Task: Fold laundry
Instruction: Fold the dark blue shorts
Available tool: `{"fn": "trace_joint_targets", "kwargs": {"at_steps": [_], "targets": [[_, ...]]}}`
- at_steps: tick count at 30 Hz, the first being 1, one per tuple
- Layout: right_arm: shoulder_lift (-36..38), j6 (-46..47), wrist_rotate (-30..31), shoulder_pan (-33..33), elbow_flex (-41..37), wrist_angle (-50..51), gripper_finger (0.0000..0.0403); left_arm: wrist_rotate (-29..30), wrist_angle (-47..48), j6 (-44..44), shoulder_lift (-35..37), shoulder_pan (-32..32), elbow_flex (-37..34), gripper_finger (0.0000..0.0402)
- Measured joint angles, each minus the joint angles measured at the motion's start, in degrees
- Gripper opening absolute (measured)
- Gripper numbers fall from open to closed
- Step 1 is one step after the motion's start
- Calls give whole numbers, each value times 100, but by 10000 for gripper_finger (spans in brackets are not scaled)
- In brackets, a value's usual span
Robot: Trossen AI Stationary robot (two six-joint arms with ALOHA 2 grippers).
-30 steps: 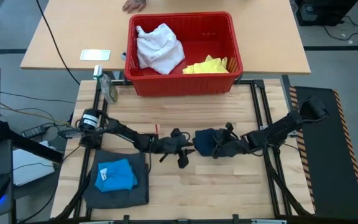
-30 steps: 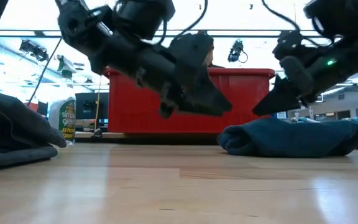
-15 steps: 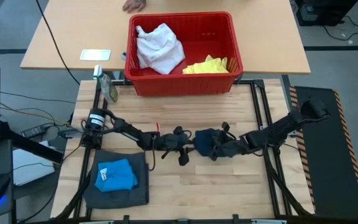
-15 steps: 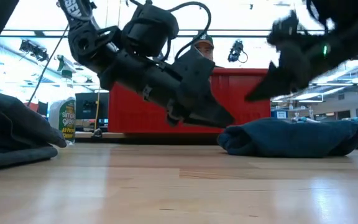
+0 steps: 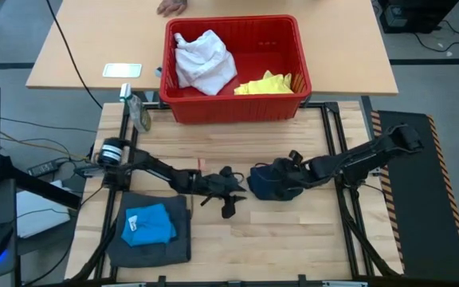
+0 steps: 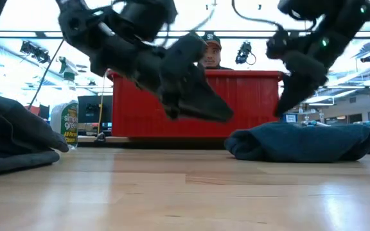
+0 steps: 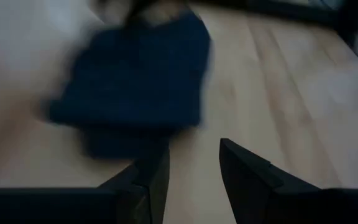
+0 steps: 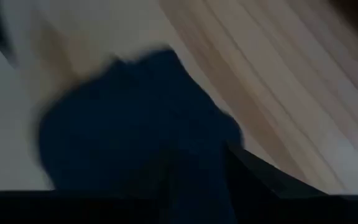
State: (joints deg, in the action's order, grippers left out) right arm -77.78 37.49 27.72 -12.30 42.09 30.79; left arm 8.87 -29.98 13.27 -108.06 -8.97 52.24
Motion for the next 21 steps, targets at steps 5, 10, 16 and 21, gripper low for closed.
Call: {"fn": "trace_joint_targets", "kwargs": {"at_steps": [5,10,16,21], "targets": [[204,751,419,-89,-527,442,142,547,-1693,-34,794,-176,-1331,143],[287,706,18,-61,-974,-669,142,753,-3238,517,977,-143,-2337,143],[132,236,-515,261,-932,-1304,142,787,-2800,341,949,-42,-2021,144],[260,-113,-530,159,-583,-1285,142,606,-2340,41,946,-57,-1703,144]]}}
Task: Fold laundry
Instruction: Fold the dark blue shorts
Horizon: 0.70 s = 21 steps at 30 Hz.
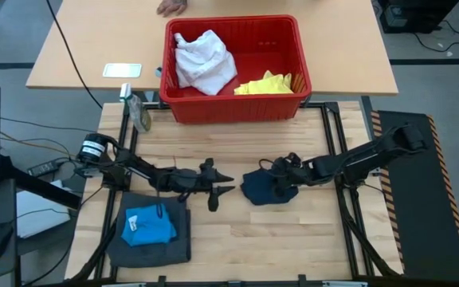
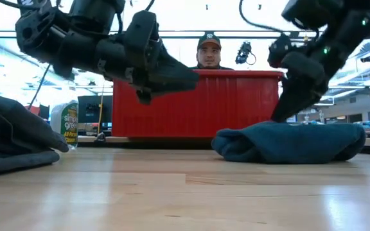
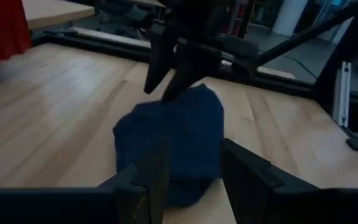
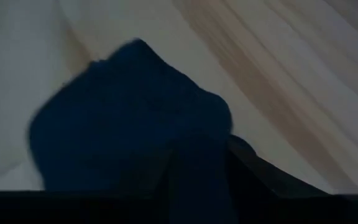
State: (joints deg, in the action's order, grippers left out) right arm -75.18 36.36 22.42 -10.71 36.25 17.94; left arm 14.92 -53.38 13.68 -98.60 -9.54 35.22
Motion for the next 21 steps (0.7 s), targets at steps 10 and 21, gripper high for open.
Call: {"fn": "trace_joint_targets", "kwargs": {"at_steps": [10,21], "targets": [[28,-288,-614,568,223,591,143,-610,1292,75,-601,476,859,144],[-398,-650,-1714,1413,27,-259,176,-696,1612,611,-1836,812,1988,144]]}}
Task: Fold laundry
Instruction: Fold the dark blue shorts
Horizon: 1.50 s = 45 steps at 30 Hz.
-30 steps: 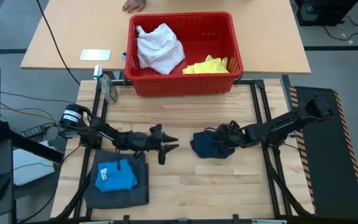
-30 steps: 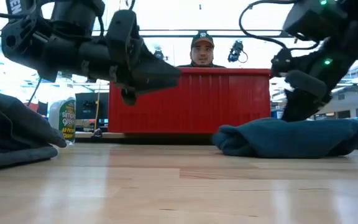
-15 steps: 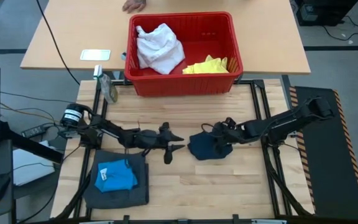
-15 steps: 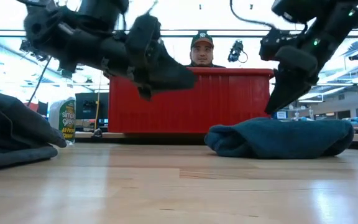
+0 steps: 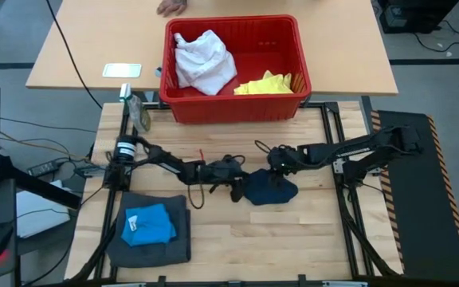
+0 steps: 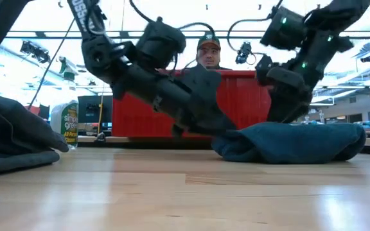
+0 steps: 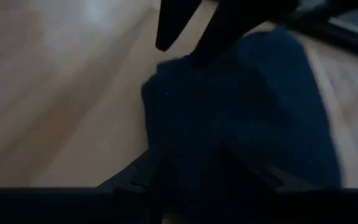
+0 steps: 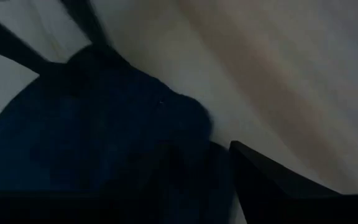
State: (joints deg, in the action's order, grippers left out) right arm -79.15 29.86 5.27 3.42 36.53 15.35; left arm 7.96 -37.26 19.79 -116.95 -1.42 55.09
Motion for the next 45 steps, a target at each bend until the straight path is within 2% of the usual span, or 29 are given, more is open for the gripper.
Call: {"fn": "trace_joint_targets", "kwargs": {"at_steps": [4,7,12,14,16,18,23,30,34,37,39,42,45], "targets": [[-236,7,-20,-88,-111,-362,179,-195,158,-111,-232,3,123,143],[-396,9,-75,-98,-145,-463,162,-212,102,-396,-296,3,124,132],[-707,-189,-738,31,-130,-654,82,-229,127,-627,-294,3,124,81],[-732,-271,-861,76,-126,-672,39,-229,102,-716,-294,3,122,56],[-679,-310,-902,98,-127,-659,15,-229,105,-795,-294,3,120,29],[-565,-309,-889,99,-134,-610,16,-229,108,-893,-294,3,120,10],[-64,-312,-746,68,-141,-550,10,-228,344,-1179,-147,-10,118,6],[782,-599,-2,-266,-141,-463,8,-223,845,-1946,702,-27,107,2],[1407,-1139,1258,-598,-141,-527,8,-197,1050,-2729,1449,-43,105,1],[1891,-1837,2358,-929,-141,-782,8,-116,1227,-3190,2087,-27,111,1],[2199,-2445,2831,-1156,-141,-1112,8,-112,1284,-3309,2509,-19,114,1],[2568,-3207,2935,-1455,-139,-1701,8,-118,1399,-3401,3031,-48,116,0],[2757,-3333,2929,-1702,-137,-1816,8,-118,1450,-3364,3222,-215,126,0]]}}
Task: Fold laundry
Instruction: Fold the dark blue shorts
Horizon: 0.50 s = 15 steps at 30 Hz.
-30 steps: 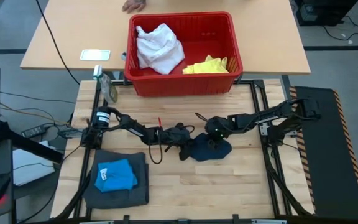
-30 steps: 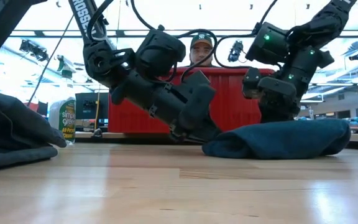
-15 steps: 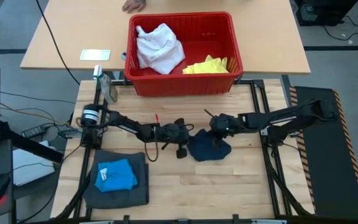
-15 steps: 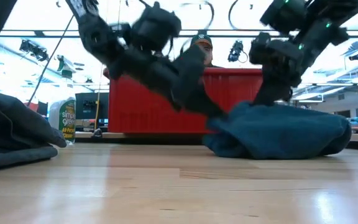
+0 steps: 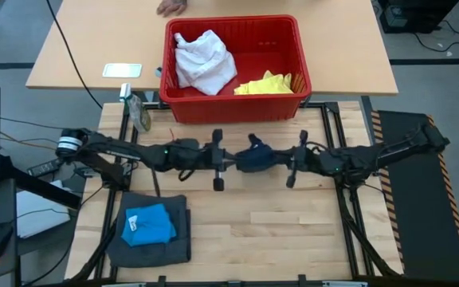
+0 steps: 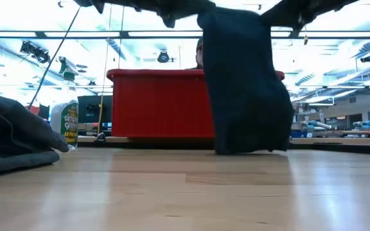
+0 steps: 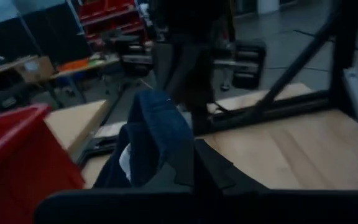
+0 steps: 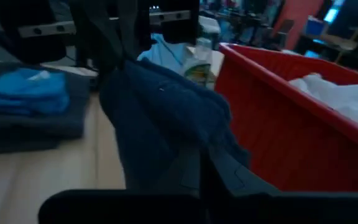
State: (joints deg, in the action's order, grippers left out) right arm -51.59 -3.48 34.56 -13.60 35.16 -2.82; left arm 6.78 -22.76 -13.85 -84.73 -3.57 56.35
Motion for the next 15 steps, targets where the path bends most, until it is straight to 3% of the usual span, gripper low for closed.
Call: {"fn": "trace_joint_targets", "kwargs": {"at_steps": [3,7,11,15], "targets": [[-61,731,-183,-178,2,527,8,4,210,242,-175,-256,0,0],[-577,2711,-1081,-522,-68,1229,8,-56,572,1062,-917,-706,-3,0],[-1461,4241,-1742,-1195,-329,898,7,-70,328,1663,-1758,-1232,-4,0],[-2410,5128,-1761,-1754,-400,332,13,-131,-492,2152,-2425,-1527,-13,0]]}}
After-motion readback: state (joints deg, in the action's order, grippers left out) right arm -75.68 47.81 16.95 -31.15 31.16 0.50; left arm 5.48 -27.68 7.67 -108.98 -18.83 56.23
